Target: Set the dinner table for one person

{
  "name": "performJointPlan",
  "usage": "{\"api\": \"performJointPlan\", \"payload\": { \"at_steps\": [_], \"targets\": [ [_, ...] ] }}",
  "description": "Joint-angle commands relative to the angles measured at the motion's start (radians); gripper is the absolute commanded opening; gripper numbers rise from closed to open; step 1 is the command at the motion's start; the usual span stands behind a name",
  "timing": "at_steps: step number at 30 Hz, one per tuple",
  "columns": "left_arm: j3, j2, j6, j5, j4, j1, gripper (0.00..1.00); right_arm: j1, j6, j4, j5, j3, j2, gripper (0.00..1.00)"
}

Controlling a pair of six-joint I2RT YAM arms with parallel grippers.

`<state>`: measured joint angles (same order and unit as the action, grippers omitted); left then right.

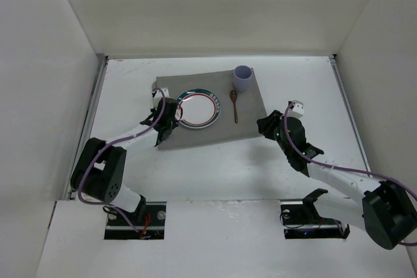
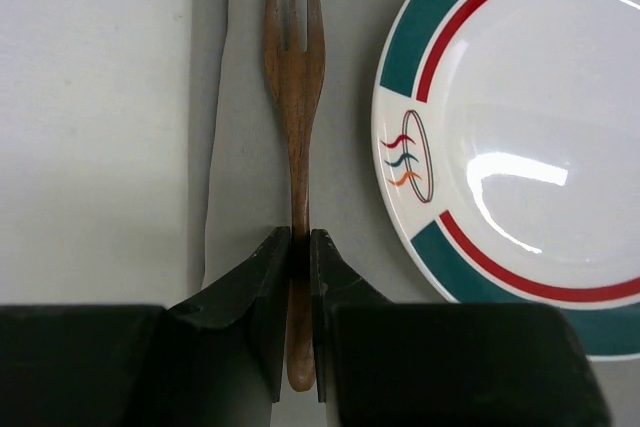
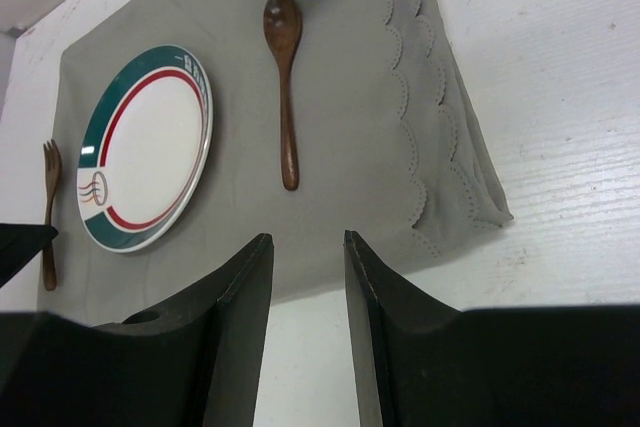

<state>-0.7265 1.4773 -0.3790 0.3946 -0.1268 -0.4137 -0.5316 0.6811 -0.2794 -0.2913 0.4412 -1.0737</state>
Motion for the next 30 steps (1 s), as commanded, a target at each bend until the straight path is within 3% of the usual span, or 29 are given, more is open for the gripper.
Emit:
{"api": "performJointPlan", "payload": {
  "at_steps": [1,17,24,30],
  "targets": [
    [-0.056,0.034,0.054,-0.008,0.012,0.016,0.06,-0.011,0.000,-0.066,0.012,0.019,0.008,0.40],
    [-0.102,0.224,0.092,-0.017,-0.005,0.048,0.12,-0.014,-0.003,-0.067,0.003,0.021,-0.005,0.40],
    [-0.079,0.147,0.069,0.003,0.004,0.033,0.37,-0.014,-0.002,-0.067,0.007,0.017,0.001,0.40],
    [-0.062,-0.040,0.045,0.081,0.090,0.014,0.59,-0.014,-0.002,-0.066,0.003,0.013,0.014,0.45]
  ]
}}
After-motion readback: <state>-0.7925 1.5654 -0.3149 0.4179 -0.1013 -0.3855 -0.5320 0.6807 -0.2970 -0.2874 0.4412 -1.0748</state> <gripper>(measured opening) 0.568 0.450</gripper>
